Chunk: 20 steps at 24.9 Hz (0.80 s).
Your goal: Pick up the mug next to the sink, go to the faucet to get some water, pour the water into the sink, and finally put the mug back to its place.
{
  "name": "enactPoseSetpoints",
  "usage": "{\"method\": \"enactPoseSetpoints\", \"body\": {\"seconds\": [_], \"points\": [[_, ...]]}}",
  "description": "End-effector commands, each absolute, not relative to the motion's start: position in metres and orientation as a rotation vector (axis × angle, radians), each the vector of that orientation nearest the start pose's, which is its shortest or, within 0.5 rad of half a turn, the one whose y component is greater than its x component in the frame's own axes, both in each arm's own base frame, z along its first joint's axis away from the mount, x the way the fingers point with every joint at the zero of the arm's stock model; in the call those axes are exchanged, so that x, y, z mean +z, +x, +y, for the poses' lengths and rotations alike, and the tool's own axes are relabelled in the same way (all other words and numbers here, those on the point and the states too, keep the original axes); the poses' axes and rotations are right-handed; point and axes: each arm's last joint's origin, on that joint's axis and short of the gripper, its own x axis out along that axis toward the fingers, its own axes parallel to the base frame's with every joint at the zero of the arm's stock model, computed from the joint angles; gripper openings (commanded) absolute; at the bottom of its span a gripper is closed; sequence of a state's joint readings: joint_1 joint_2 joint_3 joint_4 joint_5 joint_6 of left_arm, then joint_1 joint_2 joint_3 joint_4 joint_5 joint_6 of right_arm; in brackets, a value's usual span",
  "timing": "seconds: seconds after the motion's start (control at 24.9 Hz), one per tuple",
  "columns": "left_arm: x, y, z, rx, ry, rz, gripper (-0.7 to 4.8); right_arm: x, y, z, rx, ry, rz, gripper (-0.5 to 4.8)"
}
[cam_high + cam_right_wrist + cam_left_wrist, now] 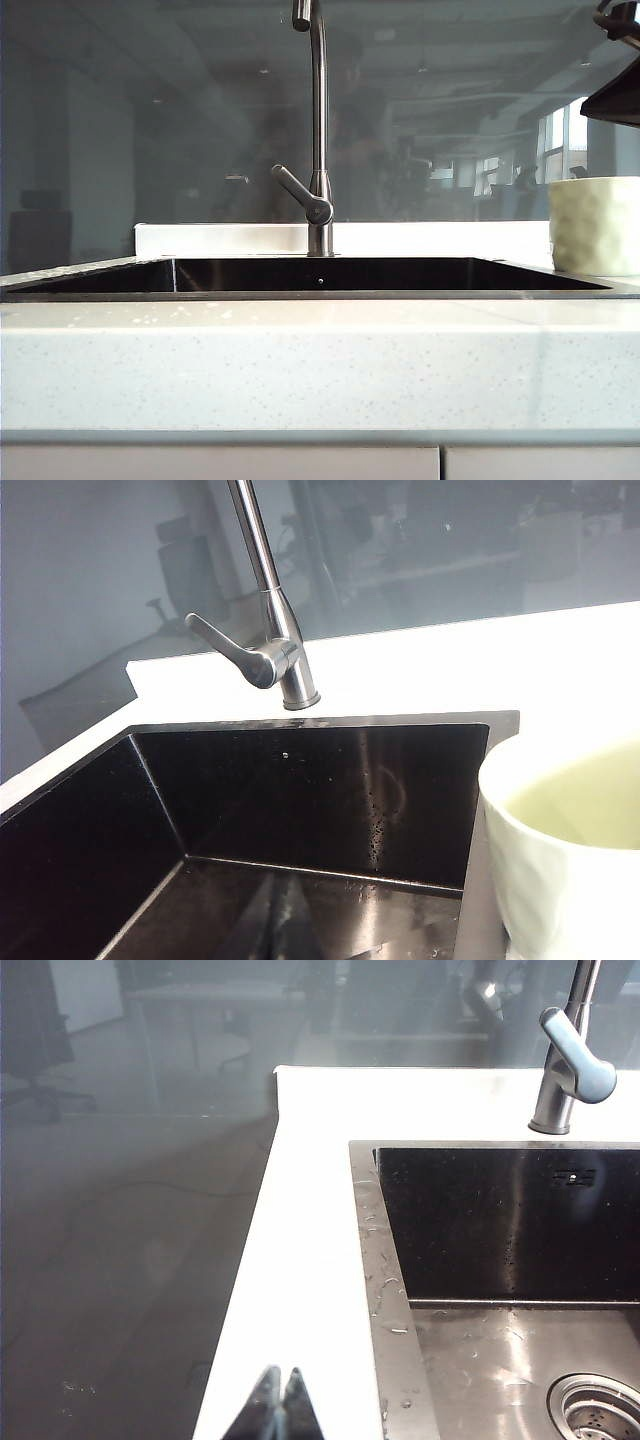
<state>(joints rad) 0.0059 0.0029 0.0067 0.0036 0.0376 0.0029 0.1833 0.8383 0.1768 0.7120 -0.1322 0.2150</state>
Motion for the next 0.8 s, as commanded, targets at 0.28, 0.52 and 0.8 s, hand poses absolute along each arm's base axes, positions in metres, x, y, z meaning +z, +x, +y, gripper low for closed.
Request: {"method": "enactPoseSetpoints", "body": {"seconds": [0.28,0.52,0.8], "points": [[0.168,0.097,-0.001,-0.036,0.0,-0.021,-0.03,0.204,0.166,0.035,0.324,0.216,-0.037,-0.08],[0.168,0.097,-0.001,-0.036,0.0,-0.021,-0.03,0.204,0.166,0.035,0.323,0.213,-0.039,-0.08],[0.168,0.097,-0.001,-0.038,0.0,-0.02,-0.03,0.197,0.141,0.019,0.124,0.085,0.018,-0.08]]}}
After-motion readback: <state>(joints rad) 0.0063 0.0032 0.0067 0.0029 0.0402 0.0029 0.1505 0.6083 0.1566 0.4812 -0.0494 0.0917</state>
